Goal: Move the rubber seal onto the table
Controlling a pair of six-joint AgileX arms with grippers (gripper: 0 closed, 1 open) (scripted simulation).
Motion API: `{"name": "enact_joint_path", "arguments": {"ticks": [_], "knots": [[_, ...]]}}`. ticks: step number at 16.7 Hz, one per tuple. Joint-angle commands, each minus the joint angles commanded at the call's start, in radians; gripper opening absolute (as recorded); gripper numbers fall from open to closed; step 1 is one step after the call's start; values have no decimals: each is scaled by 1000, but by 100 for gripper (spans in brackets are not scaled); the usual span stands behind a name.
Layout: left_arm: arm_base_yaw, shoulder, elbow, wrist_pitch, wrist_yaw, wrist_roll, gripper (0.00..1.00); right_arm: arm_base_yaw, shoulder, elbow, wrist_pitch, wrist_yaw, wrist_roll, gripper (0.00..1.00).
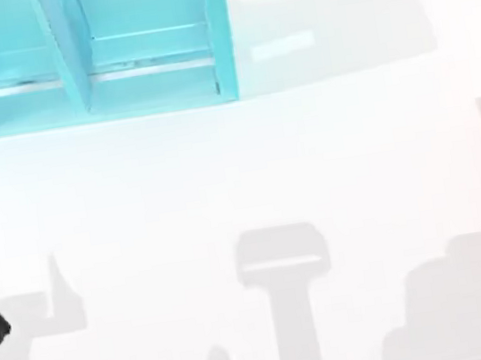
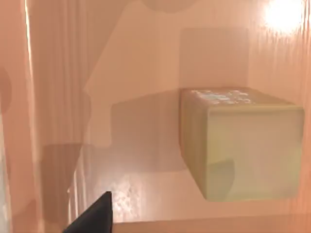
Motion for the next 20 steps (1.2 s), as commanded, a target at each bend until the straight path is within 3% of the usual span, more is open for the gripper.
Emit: {"name": "enact_joint_path", "arguments": {"ticks": [5, 12, 20], "knots": [[0, 0, 0, 0, 0, 0, 100, -63, 212, 168, -154, -6, -62, 100], [0, 0, 0, 0, 0, 0, 100, -65, 227, 180, -166, -7, -66, 100], [0, 0, 0, 0, 0, 0, 100, -65, 294, 3, 76, -7, -63, 100]]}}
